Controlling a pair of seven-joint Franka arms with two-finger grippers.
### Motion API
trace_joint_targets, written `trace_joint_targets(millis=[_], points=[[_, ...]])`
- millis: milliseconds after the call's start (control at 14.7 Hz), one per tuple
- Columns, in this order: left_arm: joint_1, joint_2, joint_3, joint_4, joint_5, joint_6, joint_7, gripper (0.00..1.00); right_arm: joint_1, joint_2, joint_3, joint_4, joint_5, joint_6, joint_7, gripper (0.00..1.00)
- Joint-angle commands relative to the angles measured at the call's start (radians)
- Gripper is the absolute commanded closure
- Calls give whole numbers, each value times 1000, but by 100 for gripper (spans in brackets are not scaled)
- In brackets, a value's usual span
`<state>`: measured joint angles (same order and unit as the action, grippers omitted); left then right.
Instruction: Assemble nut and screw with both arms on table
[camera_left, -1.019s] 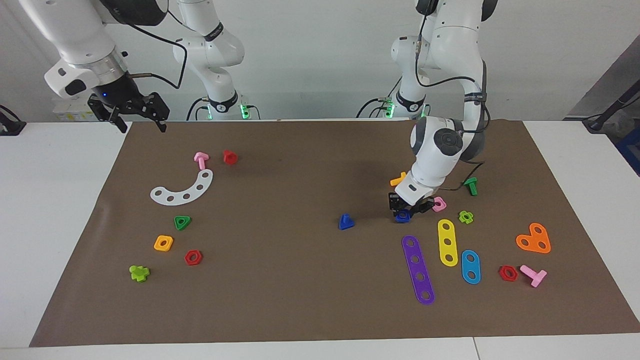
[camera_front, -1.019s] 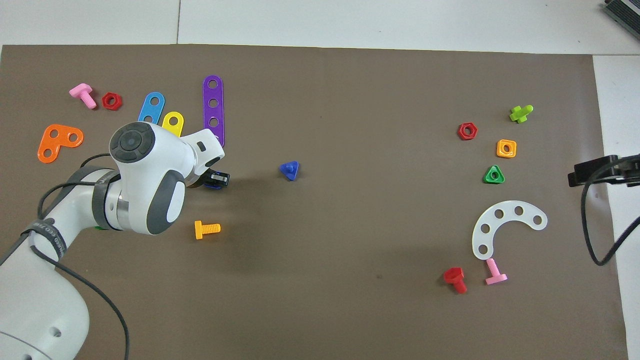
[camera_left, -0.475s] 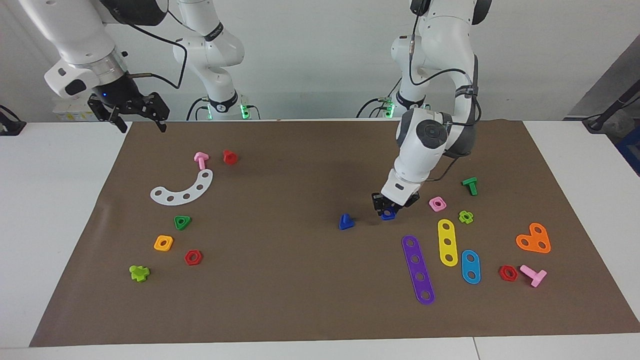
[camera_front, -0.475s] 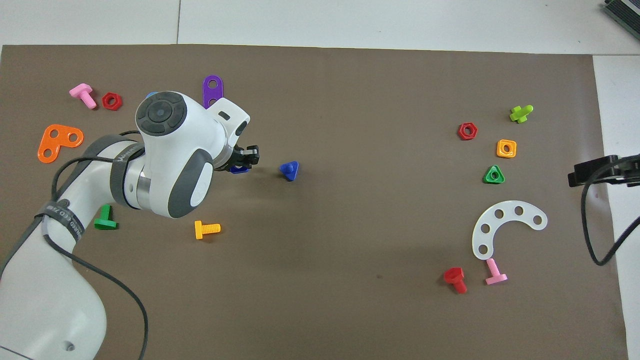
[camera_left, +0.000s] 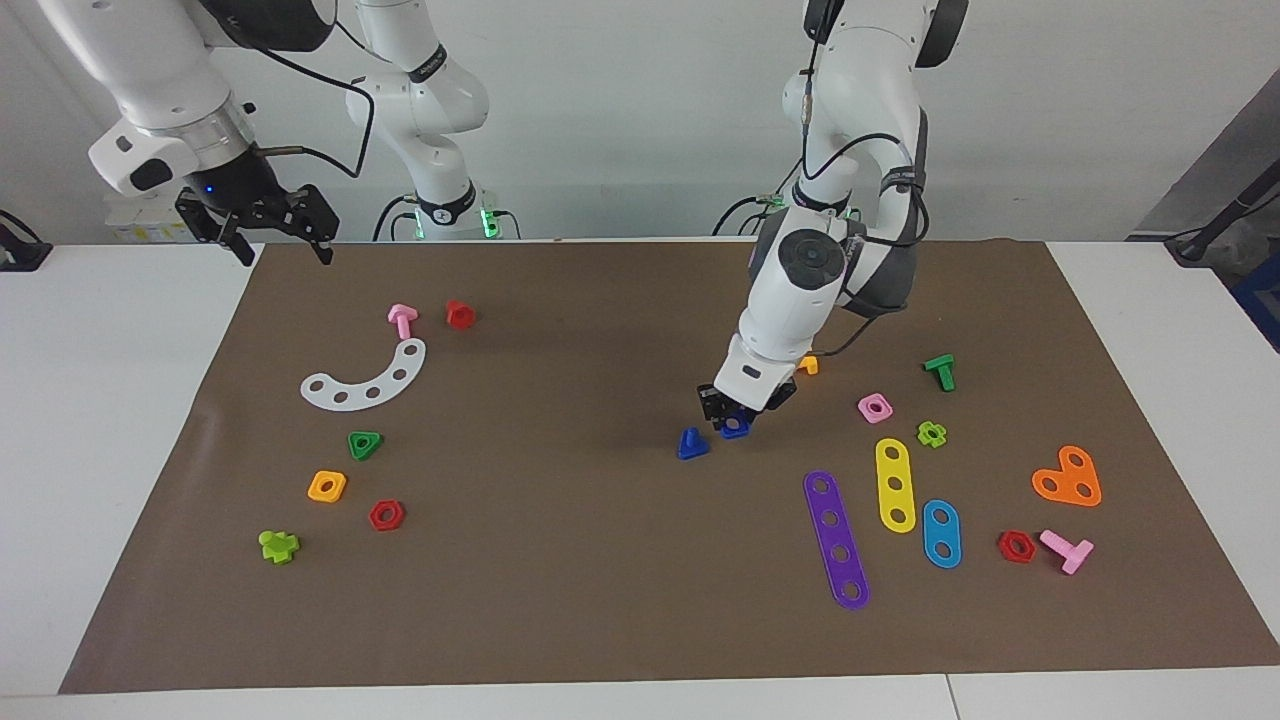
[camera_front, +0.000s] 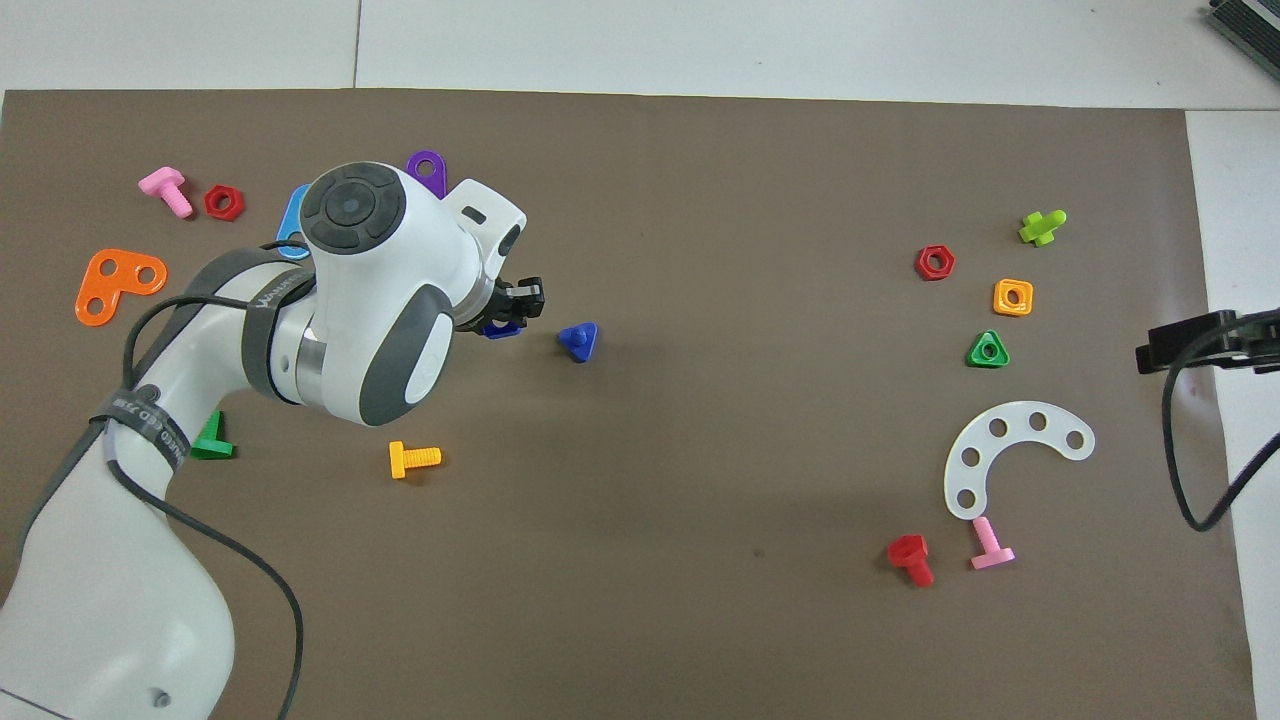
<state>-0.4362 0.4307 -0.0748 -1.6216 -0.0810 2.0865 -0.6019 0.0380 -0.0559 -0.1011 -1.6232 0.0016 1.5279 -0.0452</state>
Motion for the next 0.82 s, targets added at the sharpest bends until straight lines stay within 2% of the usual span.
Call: trace_joint_targets(millis=[0, 747], points=[[-39, 66, 20, 74, -9, -29, -33, 100, -3, -22, 9, -21, -5, -8, 18, 0], [-65, 80, 20, 72, -13, -29, -44, 100, -3, -22, 8, -21, -5, -8, 18, 0]])
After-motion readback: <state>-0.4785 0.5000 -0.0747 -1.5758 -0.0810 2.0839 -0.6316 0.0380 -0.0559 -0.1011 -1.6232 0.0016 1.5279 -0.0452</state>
